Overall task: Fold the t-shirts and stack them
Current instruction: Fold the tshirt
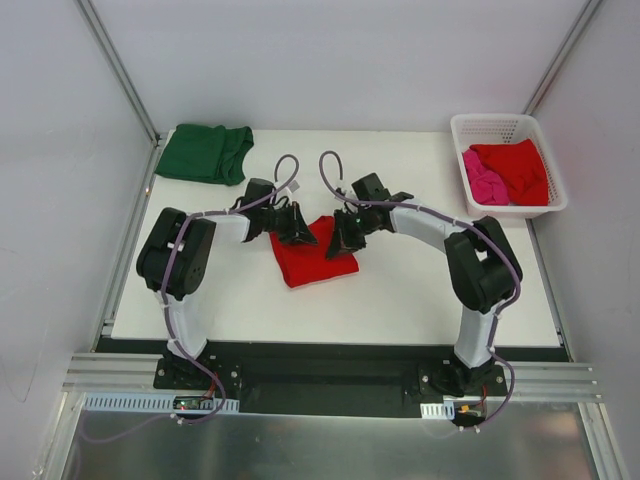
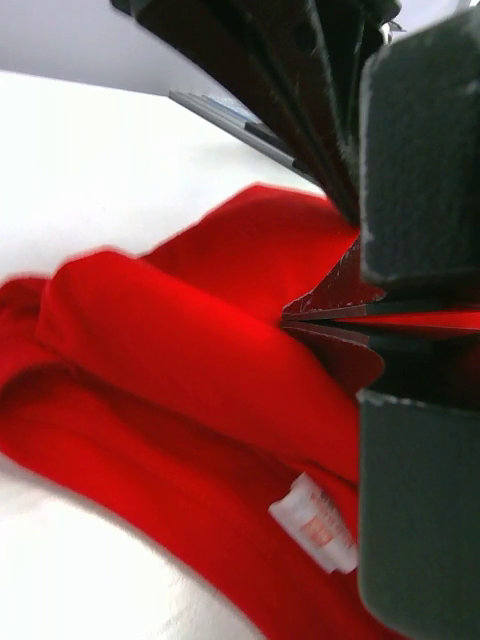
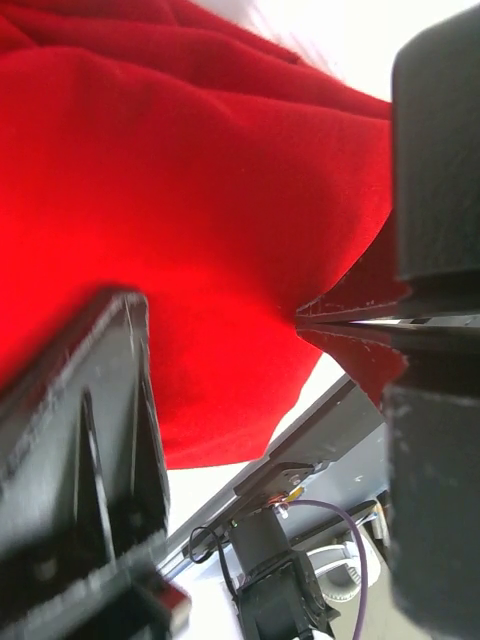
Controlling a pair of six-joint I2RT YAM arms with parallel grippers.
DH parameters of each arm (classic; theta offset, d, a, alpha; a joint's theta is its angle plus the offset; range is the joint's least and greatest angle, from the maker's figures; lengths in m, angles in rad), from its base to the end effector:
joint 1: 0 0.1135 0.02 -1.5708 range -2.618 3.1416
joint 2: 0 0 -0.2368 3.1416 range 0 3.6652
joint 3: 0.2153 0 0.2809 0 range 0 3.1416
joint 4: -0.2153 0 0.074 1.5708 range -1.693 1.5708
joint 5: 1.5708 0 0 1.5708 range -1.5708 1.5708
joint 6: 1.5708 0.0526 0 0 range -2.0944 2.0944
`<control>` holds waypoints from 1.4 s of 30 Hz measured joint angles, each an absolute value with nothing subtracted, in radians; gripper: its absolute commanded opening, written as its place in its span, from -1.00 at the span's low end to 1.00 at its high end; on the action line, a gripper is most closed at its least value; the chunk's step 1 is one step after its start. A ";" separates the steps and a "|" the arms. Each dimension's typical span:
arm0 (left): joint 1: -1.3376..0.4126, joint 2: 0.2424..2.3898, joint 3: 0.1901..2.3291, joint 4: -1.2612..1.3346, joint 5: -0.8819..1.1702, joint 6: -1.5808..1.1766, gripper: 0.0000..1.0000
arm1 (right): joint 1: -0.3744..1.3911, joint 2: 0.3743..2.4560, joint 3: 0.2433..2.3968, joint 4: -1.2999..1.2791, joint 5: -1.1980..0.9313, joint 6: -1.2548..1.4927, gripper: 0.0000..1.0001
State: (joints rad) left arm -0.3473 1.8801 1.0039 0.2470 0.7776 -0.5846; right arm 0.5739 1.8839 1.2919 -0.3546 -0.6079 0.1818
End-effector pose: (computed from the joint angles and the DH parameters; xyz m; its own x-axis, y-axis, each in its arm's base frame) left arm 0.3673 -0.1722 0.1010 -0.8897 -0.0962 -0.4464 0.3417 0.5083 -0.7905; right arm 0.3386 0.2547 0.1404 -0.8015 -0.3414 -0.4910 -0.5908 0.5794 0.5615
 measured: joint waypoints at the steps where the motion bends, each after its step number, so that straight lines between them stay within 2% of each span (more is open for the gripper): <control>1: -0.347 1.898 1.003 0.255 0.778 -0.589 -1.00 | 0.574 1.890 1.292 -0.351 -0.610 0.182 -0.98; 10: -0.347 1.973 1.003 0.317 0.793 -0.617 -1.00 | 0.575 1.967 1.273 -0.324 -0.616 0.188 -0.98; 26: -0.345 1.977 0.987 0.351 0.804 -0.620 -1.00 | 0.576 1.961 1.177 -0.205 -0.612 0.215 -0.98; 31: -0.345 1.977 0.985 0.355 0.808 -0.620 -1.00 | 0.586 1.915 1.148 -0.196 -0.562 0.216 -0.98; 42: -0.345 1.977 0.985 0.356 0.808 -0.620 -1.00 | 0.616 1.721 1.151 -0.364 -0.445 0.190 -0.98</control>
